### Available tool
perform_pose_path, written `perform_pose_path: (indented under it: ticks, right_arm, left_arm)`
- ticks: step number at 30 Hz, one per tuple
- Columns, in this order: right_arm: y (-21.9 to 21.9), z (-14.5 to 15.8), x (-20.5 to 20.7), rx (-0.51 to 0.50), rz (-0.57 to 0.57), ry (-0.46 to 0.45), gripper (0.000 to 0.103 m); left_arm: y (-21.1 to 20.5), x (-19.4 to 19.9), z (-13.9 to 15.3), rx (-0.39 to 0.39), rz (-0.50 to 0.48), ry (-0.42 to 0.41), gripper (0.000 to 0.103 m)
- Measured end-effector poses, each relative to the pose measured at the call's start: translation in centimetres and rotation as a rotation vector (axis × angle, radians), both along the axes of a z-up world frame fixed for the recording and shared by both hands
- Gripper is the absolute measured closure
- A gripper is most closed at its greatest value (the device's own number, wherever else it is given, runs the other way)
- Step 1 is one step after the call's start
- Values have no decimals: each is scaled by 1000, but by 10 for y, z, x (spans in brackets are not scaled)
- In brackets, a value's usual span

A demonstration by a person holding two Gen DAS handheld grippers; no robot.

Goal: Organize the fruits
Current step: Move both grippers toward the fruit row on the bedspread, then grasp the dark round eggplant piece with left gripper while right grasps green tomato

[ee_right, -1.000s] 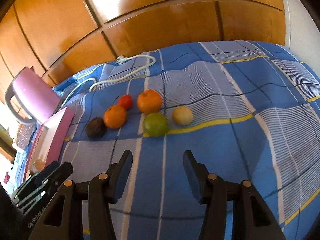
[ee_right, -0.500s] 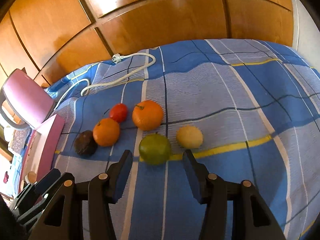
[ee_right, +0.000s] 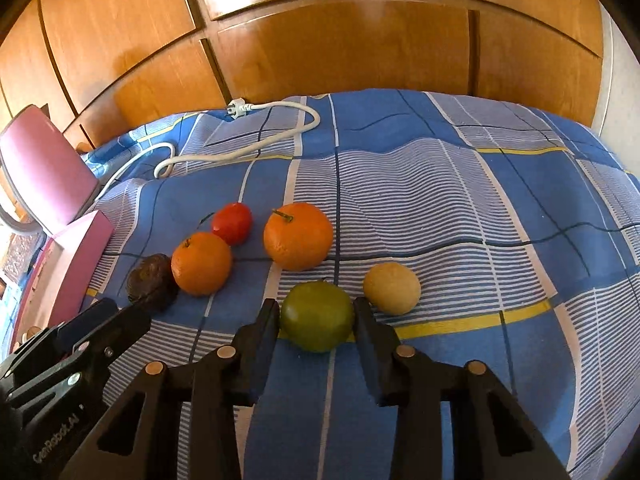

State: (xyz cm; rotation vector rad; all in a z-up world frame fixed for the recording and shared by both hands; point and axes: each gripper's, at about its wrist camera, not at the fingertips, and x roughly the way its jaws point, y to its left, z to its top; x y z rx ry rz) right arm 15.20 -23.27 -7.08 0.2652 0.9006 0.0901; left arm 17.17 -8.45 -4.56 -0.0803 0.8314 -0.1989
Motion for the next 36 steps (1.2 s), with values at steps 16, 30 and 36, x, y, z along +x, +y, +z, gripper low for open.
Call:
perform_pose_path:
  ticks: [16, 30, 36]
  right_arm:
    - [1, -1, 0, -9, -1, -6, 64]
    - [4, -2, -1, -22, 3, -19, 63]
    - [3, -2, -2, -28, -12, -19, 68]
  left_arm:
    - [2, 35, -14, -31, 23, 64, 63]
    - [12, -33, -12, 0, 33, 31, 63]
    - [10, -50, -17, 25, 45, -9, 63]
